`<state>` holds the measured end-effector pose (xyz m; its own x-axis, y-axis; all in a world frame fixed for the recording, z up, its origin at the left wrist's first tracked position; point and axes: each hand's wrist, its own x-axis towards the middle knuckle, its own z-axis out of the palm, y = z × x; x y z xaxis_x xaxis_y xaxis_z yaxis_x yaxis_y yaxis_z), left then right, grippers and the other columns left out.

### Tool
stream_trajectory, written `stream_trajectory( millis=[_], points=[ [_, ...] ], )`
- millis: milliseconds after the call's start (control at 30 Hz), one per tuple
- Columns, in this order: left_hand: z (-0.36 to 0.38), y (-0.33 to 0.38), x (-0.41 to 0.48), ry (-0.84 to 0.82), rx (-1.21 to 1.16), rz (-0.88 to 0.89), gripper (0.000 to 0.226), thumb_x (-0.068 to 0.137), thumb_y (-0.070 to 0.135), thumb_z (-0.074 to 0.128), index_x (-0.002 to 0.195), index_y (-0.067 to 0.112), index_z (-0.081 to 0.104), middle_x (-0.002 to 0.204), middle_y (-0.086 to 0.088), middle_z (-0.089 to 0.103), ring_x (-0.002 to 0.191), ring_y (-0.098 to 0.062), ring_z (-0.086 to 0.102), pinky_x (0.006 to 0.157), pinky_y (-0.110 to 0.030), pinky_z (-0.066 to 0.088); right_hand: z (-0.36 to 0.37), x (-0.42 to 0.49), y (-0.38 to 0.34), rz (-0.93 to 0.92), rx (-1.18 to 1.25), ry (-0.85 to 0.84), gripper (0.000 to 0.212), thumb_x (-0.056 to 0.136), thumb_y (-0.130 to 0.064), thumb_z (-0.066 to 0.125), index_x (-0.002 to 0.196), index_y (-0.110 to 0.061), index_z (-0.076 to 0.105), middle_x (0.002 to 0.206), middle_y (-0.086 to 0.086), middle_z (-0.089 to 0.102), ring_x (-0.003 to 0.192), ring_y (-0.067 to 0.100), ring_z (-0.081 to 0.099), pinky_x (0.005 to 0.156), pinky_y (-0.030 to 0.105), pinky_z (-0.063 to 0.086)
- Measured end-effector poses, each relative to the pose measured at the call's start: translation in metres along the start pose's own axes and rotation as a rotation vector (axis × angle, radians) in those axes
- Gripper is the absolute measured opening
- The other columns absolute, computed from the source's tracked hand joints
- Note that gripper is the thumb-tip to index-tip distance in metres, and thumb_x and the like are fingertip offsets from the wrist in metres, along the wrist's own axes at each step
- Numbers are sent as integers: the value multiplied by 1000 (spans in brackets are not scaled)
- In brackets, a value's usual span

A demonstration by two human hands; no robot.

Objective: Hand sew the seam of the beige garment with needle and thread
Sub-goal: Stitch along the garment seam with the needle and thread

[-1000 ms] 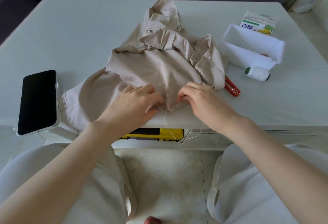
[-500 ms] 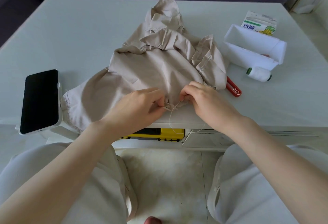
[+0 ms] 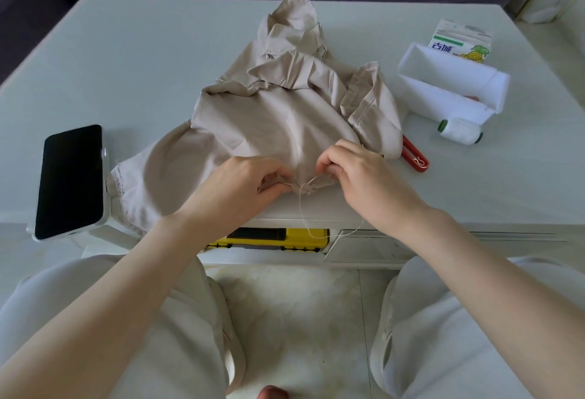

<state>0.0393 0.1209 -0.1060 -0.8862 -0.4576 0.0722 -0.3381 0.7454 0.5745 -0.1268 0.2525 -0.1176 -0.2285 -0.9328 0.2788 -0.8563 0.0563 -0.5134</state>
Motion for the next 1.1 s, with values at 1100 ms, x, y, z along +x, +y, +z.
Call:
stream_trajectory(
  millis=[1100],
  points=[
    [-5, 3, 1, 90, 7, 157, 19, 85, 35, 56, 83, 20, 66, 81, 10, 56, 70, -11, 53, 64, -27, 43, -2, 1, -2, -58, 50, 95, 18, 92, 3, 50, 94, -9, 62, 92, -11, 48, 81, 5, 54, 67, 44, 53]
  ],
)
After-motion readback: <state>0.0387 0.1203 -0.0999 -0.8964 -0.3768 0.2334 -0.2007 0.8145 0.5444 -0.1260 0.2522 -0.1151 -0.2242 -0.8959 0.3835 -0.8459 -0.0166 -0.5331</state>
